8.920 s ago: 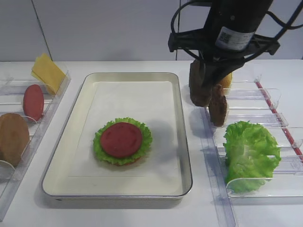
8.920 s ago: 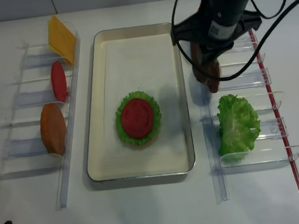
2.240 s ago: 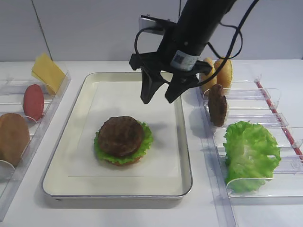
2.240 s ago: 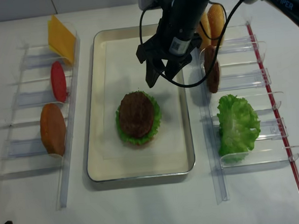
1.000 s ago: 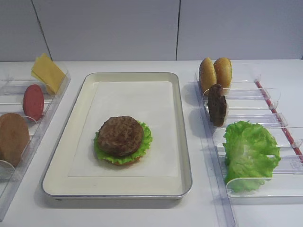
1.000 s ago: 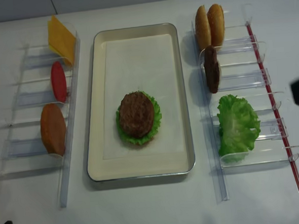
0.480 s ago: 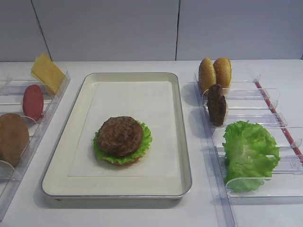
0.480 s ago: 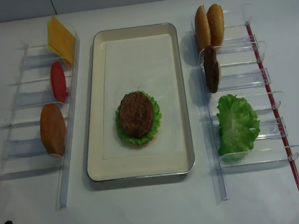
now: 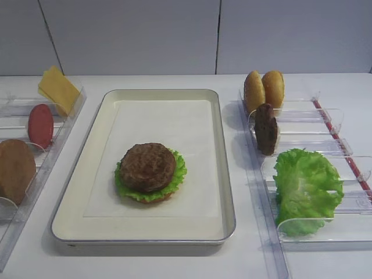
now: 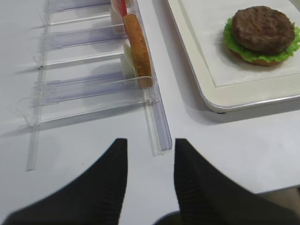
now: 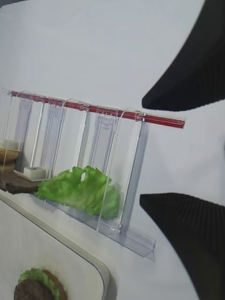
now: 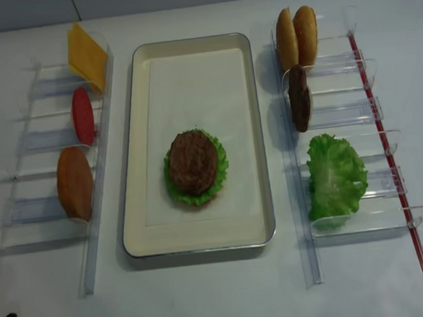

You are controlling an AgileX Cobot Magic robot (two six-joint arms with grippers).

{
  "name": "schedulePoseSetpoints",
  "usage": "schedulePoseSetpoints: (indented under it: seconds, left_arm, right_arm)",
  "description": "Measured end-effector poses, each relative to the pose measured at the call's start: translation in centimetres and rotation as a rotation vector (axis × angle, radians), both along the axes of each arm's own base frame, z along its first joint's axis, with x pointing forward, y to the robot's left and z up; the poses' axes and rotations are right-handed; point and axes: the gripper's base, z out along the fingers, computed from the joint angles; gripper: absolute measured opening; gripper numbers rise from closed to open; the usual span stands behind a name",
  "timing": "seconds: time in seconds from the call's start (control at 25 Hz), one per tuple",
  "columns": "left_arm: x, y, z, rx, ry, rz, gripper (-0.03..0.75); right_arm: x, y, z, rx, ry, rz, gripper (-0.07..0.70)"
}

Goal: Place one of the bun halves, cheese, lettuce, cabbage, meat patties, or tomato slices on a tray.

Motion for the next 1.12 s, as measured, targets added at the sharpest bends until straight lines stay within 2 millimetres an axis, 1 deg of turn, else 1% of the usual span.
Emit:
schedulePoseSetpoints:
  seconds: [0.12, 0.36, 0.48, 1.12]
  left_arm:
    - [0.0, 0.0, 0.0, 0.000, 0.000, 0.000, 0.232]
    - [0.0, 0.0, 0.0, 0.000, 0.000, 0.000, 0.232]
    - [0.0, 0.0, 0.0, 0.000, 0.000, 0.000, 0.232]
    - [0.0, 0.0, 0.0, 0.000, 0.000, 0.000, 0.232]
  right_arm:
    - [0.3, 0.3, -0.2, 0.019, -0.008, -0.042, 0.396]
    - [0.7, 0.7, -0.2, 0.046, -0.035, -0.138, 0.333]
    - [0.8, 1.0, -0.4, 0.027, -0.035, -0.132, 0.315]
    - [0.8, 1.1, -0.4, 0.019, -0.037, -0.113, 0.308]
